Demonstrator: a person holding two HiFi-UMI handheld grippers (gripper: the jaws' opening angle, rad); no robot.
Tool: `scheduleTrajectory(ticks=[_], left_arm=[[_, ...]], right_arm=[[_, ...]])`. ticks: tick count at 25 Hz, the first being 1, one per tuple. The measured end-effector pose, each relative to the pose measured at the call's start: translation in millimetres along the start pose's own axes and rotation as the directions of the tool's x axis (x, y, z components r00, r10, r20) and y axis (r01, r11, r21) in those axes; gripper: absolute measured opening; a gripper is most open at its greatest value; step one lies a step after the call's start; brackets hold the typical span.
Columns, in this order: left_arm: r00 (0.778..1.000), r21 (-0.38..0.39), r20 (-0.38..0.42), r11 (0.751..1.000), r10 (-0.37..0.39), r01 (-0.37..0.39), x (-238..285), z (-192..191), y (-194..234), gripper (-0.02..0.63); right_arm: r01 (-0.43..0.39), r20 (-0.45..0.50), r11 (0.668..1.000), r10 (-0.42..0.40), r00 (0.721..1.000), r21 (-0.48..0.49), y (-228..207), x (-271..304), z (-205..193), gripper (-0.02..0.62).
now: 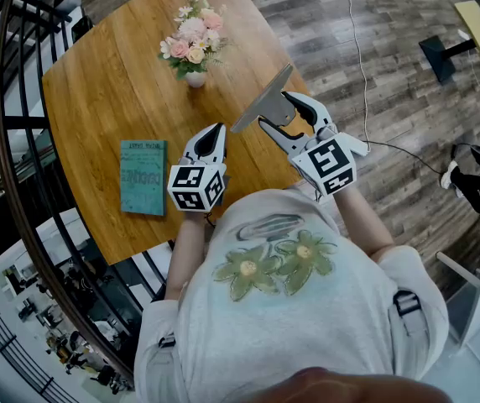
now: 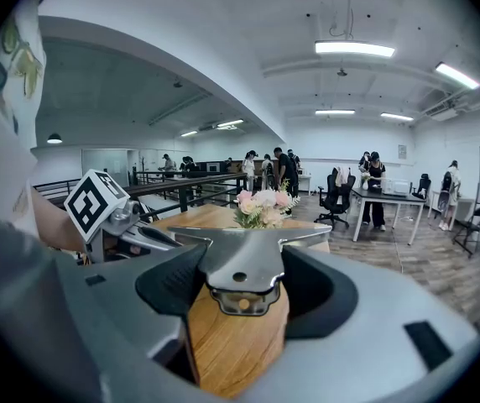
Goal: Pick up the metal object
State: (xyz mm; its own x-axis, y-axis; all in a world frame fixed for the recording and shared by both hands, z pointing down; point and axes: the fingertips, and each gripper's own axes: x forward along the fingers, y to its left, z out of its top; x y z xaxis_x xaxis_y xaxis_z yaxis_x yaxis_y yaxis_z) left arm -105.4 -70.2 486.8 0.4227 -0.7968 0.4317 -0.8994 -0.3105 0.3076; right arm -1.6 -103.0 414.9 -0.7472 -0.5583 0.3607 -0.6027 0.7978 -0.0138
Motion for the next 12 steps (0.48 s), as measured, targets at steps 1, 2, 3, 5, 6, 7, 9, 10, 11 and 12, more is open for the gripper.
scheduleTrajectory(ticks=[1,2,3,5,6,7,9,10,11,12], left_arm=[[1.0,0.0,0.0,1.0,-0.001,0.001,-0.1,-0.1,-0.2,0.014],[1.0,0.001,0.0,1.0,-0.001,0.001,-0.3,-0.4,-0.3,0.014],[1.0,0.002,0.0,1.0,-0.002,0.002,-0.4,-0.8,-0.5,0.014],[1.0,0.002,0.0,1.0,-0.003,0.003,-0.9,-1.1,-0.9,0.014],[1.0,0.003,0.0,1.0,-0.003,0.003,-1.2,-1.1,-1.2,0.014],[1.0,0.003,0.001,1.0,-0.004,0.004,-1.6,-1.2,-1.6,0.014],[1.0,0.004,0.0,1.0,-0.004,0.004,-2.5,-1.3,-2.6,0.014],[1.0,0.004,0.0,1.0,-0.004,0.004,-2.9,-1.4,-3.1,0.014],[1.0,0.005,0.0,1.0,-0.003,0.003,-3.3,-1.6,-3.6,0.014],[1.0,0.005,0.0,1.0,-0.003,0.003,-3.8,-1.8,-4.1,0.014]], right_arm=[[0.001,0.001,1.0,-0.001,1.0,0.0,0.1,-0.4,0.1,0.285],[0.003,0.001,1.0,-0.003,1.0,0.0,0.3,-0.7,-0.1,0.285],[0.004,0.001,1.0,-0.004,1.0,0.001,0.5,-1.0,-0.5,0.285],[0.006,0.001,1.0,-0.006,1.0,0.002,0.9,-1.9,-1.1,0.285],[0.008,0.002,1.0,-0.008,1.0,0.004,1.1,-2.4,-1.1,0.285],[0.01,0.002,1.0,-0.01,1.0,0.004,1.2,-3.1,-1.2,0.285],[0.014,0.002,1.0,-0.014,1.0,0.004,1.1,-4.8,-1.4,0.285],[0.016,0.001,1.0,-0.016,1.0,0.004,0.9,-5.6,-1.5,0.285],[0.018,0.001,1.0,-0.018,1.0,0.004,0.7,-6.4,-1.8,0.285],[0.02,0.0,1.0,-0.02,1.0,0.004,0.5,-7.1,-2.0,0.285]])
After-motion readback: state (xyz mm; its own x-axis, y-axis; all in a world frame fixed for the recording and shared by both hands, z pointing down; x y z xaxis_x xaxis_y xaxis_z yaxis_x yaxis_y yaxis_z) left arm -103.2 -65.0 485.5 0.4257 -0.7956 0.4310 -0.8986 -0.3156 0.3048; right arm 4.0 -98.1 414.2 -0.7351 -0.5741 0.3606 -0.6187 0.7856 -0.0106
